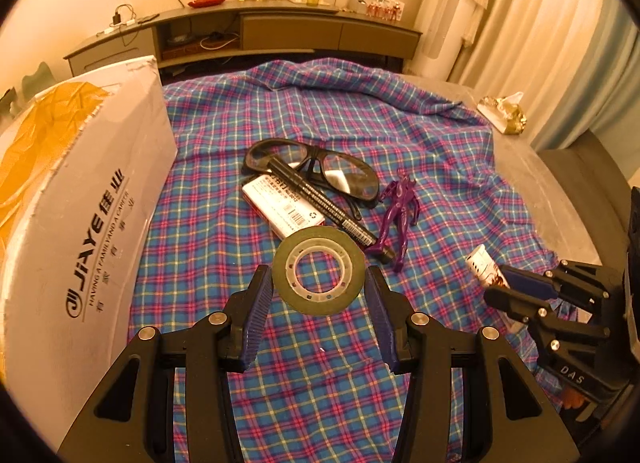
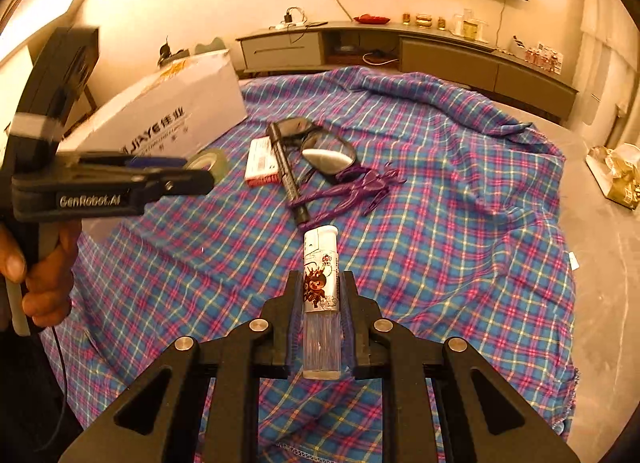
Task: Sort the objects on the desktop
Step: 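Lift and carry the tape roll and the bottle toward the cardboard box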
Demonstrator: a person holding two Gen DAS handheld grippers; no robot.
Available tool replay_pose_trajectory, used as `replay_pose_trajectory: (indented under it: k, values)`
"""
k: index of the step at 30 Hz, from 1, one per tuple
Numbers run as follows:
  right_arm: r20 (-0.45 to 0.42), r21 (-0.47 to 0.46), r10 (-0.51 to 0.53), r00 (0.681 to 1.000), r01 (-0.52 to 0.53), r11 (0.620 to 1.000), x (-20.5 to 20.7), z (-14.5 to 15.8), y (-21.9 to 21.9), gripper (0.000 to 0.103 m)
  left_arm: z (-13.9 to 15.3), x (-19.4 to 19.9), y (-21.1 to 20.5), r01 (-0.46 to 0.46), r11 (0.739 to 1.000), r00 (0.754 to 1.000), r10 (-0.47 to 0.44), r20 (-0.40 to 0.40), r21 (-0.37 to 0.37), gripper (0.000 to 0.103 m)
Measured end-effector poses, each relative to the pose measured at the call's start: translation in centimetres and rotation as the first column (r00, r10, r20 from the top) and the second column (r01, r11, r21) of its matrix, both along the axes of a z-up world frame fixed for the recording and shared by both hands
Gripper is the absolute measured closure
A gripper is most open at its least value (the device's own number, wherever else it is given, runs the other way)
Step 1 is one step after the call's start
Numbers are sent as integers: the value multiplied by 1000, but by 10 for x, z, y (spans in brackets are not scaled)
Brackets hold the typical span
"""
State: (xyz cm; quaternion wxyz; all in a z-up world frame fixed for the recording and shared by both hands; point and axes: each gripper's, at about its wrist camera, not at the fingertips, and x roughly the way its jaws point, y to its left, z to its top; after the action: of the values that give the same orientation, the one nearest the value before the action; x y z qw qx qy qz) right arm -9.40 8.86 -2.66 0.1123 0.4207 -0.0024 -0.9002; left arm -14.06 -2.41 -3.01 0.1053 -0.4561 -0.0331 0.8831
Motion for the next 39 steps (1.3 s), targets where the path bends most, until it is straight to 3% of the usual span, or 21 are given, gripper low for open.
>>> replay_pose_trajectory:
  k: [11,39]
  values:
    - [-88,32,25,996,-22,999,2,29,-28,83,27,16,-18,-18,999,998,20,-66,26,54]
    - [-118,62,178,977,-171,983,-6,86,-181,83,73,62,-137,-175,970,968,201,-152,169,54]
